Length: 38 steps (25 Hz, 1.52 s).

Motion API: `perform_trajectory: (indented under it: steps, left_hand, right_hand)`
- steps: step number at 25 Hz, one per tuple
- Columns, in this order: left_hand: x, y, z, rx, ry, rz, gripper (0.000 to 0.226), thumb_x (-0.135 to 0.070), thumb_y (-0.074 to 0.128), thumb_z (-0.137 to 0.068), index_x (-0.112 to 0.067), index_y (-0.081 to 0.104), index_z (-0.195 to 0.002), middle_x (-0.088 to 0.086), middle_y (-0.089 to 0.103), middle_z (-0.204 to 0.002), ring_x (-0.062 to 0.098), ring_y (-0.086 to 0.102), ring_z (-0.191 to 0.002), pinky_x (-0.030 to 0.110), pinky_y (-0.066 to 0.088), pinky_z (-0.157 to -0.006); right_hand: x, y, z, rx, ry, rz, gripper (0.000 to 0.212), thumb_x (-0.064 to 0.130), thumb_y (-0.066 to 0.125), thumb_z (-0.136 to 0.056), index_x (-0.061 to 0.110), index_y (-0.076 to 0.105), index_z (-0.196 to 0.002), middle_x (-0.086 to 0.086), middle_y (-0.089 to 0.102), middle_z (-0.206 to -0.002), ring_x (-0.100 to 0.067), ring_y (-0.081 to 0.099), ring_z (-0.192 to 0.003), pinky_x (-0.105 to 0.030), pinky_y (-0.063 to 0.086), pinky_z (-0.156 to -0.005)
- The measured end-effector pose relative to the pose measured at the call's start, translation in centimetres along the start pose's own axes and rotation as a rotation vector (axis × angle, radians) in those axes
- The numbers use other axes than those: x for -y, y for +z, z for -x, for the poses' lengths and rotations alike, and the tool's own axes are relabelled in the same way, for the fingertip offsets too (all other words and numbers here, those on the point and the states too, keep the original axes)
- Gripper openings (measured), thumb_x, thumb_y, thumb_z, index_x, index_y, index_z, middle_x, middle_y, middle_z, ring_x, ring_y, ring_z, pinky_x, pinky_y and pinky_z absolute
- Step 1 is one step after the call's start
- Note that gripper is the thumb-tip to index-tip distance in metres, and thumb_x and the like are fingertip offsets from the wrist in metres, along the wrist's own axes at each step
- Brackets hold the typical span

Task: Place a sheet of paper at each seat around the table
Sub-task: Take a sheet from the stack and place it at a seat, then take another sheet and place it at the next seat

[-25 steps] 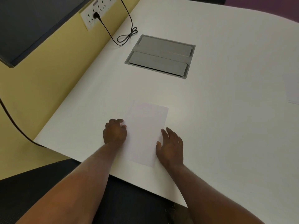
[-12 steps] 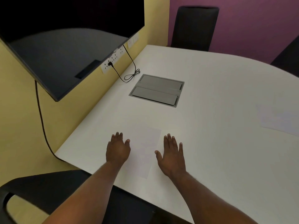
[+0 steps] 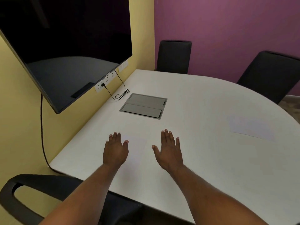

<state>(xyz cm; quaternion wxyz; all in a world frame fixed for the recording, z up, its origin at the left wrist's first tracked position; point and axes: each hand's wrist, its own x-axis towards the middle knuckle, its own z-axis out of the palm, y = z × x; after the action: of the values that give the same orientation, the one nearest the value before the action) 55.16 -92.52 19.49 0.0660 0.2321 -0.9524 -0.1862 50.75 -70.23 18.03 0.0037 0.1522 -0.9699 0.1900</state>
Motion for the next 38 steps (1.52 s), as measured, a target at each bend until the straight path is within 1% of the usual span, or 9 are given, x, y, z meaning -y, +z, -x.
perform_trajectory:
  steps: [6, 8, 14, 20, 23, 27, 30, 38]
  left_hand:
    - [-2.8, -2.5, 6.3, -0.026, 0.128, -0.042, 0.063, -0.042, 0.035, -0.103, -0.008, 0.028, -0.155, 0.009, 0.023, -0.165, 0.024, 0.014, -0.154, 0.042, 0.013, -0.124]
    - [-3.7, -3.0, 8.0, -0.033, 0.16, -0.06, 0.063, -0.043, 0.034, -0.103, -0.009, 0.028, -0.156, 0.009, 0.023, -0.166, 0.024, 0.014, -0.155, 0.042, 0.013, -0.125]
    - [-8.4, -4.5, 14.5, -0.022, 0.295, -0.065, 0.063, -0.045, 0.032, -0.103, -0.01, 0.026, -0.156, 0.008, 0.022, -0.166, 0.024, 0.012, -0.155, 0.042, 0.012, -0.126]
    - [-13.7, -5.2, 17.6, -0.029, 0.389, -0.105, 0.063, -0.044, 0.029, -0.103, -0.011, 0.023, -0.157, 0.007, 0.018, -0.167, 0.023, 0.008, -0.155, 0.042, 0.009, -0.126]
    - [-16.8, -4.6, 18.3, -0.057, 0.417, -0.118, 0.064, -0.044, 0.03, -0.103, -0.01, 0.023, -0.157, 0.007, 0.02, -0.166, 0.022, 0.01, -0.155, 0.042, 0.009, -0.126]
    - [-21.8, -2.9, 20.0, -0.082, 0.433, -0.137, 0.064, -0.044, 0.032, -0.103, -0.009, 0.027, -0.156, 0.008, 0.024, -0.165, 0.024, 0.013, -0.155, 0.044, 0.012, -0.125]
    - [-25.6, -1.0, 21.4, -0.085, 0.421, -0.169, 0.064, -0.044, 0.031, -0.103, -0.009, 0.026, -0.156, 0.008, 0.023, -0.165, 0.024, 0.013, -0.155, 0.044, 0.012, -0.125]
    - [-41.3, 6.1, 27.2, -0.106, 0.358, -0.155, 0.065, -0.045, 0.027, -0.103, -0.01, 0.019, -0.158, 0.007, 0.015, -0.168, 0.022, 0.006, -0.156, 0.043, 0.009, -0.125]
  right_hand:
    - [-1.7, -5.4, 6.3, -0.062, -0.006, 0.056, 0.08, 0.059, 0.023, -0.1, 0.014, -0.003, -0.16, -0.001, -0.007, -0.169, -0.015, -0.012, -0.154, -0.046, -0.009, -0.124]
    - [-2.3, -7.0, 8.2, -0.056, -0.006, 0.083, 0.08, 0.059, 0.022, -0.1, 0.014, -0.004, -0.16, 0.0, -0.009, -0.169, -0.014, -0.014, -0.154, -0.047, -0.009, -0.124]
    - [-6.1, -12.5, 15.3, -0.111, 0.044, 0.164, 0.08, 0.059, 0.023, -0.1, 0.014, -0.005, -0.16, 0.0, -0.01, -0.169, -0.014, -0.015, -0.154, -0.046, -0.011, -0.124]
    - [-9.8, -16.8, 17.7, -0.169, 0.074, 0.176, 0.08, 0.06, 0.022, -0.099, 0.015, -0.006, -0.16, 0.001, -0.01, -0.169, -0.013, -0.016, -0.153, -0.045, -0.012, -0.124]
    - [-12.2, -18.5, 18.3, -0.195, 0.08, 0.173, 0.08, 0.06, 0.021, -0.099, 0.015, -0.007, -0.159, 0.001, -0.011, -0.169, -0.013, -0.016, -0.153, -0.045, -0.012, -0.124]
    - [-17.3, -20.7, 19.2, -0.193, 0.083, 0.174, 0.08, 0.06, 0.02, -0.099, 0.014, -0.006, -0.16, 0.001, -0.011, -0.169, -0.014, -0.016, -0.153, -0.047, -0.01, -0.124]
    - [-21.6, -22.5, 19.8, -0.177, 0.06, 0.174, 0.08, 0.06, 0.02, -0.099, 0.015, -0.007, -0.16, 0.001, -0.012, -0.168, -0.013, -0.017, -0.153, -0.047, -0.01, -0.124]
    - [-38.0, -29.4, 21.4, -0.114, -0.075, 0.229, 0.078, 0.058, 0.02, -0.101, 0.015, -0.008, -0.159, 0.0, -0.013, -0.168, -0.016, -0.017, -0.153, -0.049, -0.01, -0.124]
